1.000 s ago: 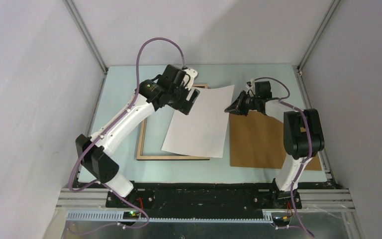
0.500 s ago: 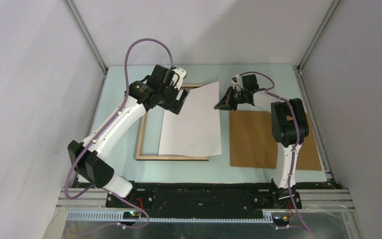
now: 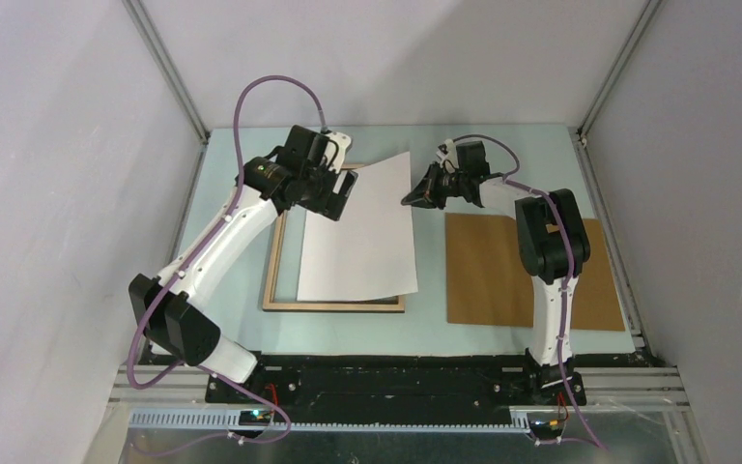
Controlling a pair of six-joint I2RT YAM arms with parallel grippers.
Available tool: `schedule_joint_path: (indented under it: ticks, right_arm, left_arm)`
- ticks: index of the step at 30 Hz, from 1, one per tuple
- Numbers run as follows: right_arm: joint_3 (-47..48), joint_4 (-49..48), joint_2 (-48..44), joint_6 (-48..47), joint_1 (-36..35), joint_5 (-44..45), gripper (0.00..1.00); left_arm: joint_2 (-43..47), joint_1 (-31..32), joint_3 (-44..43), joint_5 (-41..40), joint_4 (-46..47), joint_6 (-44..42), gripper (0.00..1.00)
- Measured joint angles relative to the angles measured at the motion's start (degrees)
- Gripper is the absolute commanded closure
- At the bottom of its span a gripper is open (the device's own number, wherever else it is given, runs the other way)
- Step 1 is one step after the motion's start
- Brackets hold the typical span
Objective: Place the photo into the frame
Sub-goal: Turn over the photo from the photo frame.
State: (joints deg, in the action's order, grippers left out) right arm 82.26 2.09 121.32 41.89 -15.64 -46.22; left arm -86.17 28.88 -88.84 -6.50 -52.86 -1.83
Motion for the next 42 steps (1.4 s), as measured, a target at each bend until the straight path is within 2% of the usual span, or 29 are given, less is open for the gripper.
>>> schedule_joint_path:
  ticks: [27, 42]
  right_arm:
    - [-4.50, -17.59, 1.27, 8.07, -4.96, 5.05, 1.00]
    - [-5.75, -18.43, 2.19, 9.09, -5.57, 8.35, 1.00]
  left_arm:
    - [0.02, -0.81, 0.02, -0.39, 0.00, -0.17, 0.12]
    - [0.74, -1.22, 1.20, -0.87, 0.24, -0.17, 0.12]
